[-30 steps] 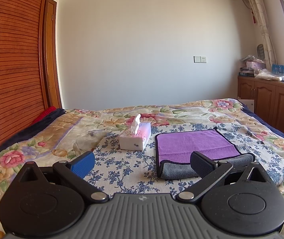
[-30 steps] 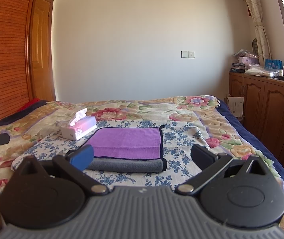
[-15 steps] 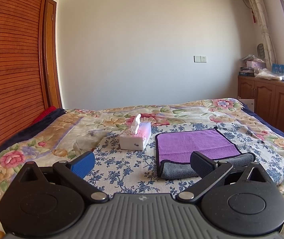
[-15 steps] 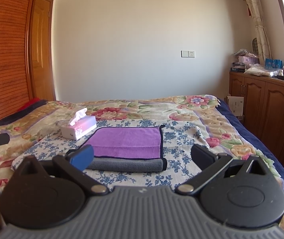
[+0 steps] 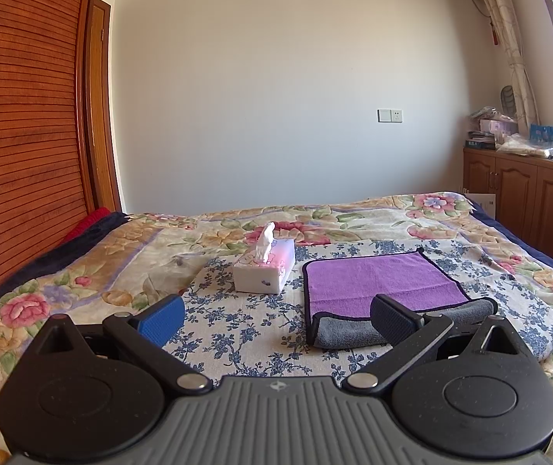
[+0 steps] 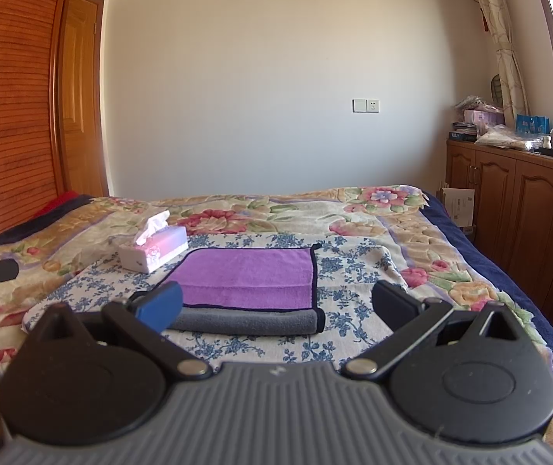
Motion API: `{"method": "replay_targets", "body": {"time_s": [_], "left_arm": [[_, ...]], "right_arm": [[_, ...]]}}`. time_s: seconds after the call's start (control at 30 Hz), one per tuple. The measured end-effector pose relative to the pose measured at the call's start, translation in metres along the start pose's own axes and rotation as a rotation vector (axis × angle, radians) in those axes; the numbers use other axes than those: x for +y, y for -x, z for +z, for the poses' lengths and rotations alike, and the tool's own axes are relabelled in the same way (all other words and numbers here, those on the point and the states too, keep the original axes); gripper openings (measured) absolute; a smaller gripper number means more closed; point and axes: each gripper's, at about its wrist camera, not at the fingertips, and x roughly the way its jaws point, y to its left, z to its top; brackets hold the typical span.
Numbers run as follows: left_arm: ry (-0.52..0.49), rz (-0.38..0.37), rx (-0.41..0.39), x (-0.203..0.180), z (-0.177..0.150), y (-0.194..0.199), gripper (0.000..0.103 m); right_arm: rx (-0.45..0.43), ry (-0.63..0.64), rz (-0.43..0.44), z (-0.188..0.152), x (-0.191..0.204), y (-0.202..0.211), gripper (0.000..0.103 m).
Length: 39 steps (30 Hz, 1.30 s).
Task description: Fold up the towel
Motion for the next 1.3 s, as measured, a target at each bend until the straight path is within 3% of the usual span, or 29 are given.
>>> {"method": "replay_targets", "body": {"time_s": [0.9, 1.3], "left_arm": [[-0.007, -0.001, 0.006, 0.0002, 0.0026, -0.0005, 0.103], [-0.060, -0.037, 0.020, -0.0082, 0.0016, -0.0073, 0.103]], "right_arm": [[0.001, -0.004, -0.001, 0.0000, -0.0006, 0.0008, 0.103], [0.030, -0.017, -0.008, 0.0026, -0.0030, -0.0079, 0.103]]}}
